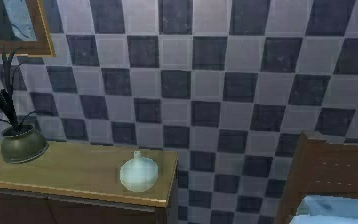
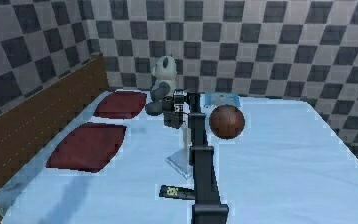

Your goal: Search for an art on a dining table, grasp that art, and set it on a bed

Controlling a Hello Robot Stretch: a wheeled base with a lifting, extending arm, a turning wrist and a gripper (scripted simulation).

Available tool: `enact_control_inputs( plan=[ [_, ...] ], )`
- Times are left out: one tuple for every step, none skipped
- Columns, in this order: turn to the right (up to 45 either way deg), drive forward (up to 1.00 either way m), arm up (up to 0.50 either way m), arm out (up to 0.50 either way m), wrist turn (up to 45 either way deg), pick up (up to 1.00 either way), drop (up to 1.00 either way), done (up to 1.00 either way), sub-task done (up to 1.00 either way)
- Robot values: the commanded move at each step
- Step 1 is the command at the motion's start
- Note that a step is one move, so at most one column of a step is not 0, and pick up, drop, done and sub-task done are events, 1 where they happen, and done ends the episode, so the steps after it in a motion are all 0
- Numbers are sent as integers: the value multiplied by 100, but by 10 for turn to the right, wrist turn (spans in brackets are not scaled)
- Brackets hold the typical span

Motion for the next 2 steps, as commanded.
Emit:
enact_control_inputs(
  plan=[
    [0,0,0,-8,0,0,0,0,0],
    [0,0,0,0,0,0,0,100,0]
  ],
)
